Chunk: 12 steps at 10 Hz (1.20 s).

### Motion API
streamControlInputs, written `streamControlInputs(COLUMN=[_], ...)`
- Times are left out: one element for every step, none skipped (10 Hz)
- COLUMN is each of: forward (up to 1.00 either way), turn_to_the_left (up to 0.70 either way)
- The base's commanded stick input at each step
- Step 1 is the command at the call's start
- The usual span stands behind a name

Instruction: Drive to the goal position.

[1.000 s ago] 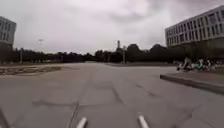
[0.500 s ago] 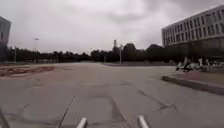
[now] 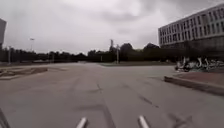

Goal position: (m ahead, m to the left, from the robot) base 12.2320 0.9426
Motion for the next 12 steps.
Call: streamControlInputs(forward=[1.00,1.00,1.00,1.00,1.00,1.00,1.00,1.00,1.00,1.00,1.00,1.00], turn_to_the_left=[-0.05,-0.16,-0.25,-0.11,-0.28,-0.13,-0.10,-0.31,-0.13,-0.07,-0.14,-0.24])
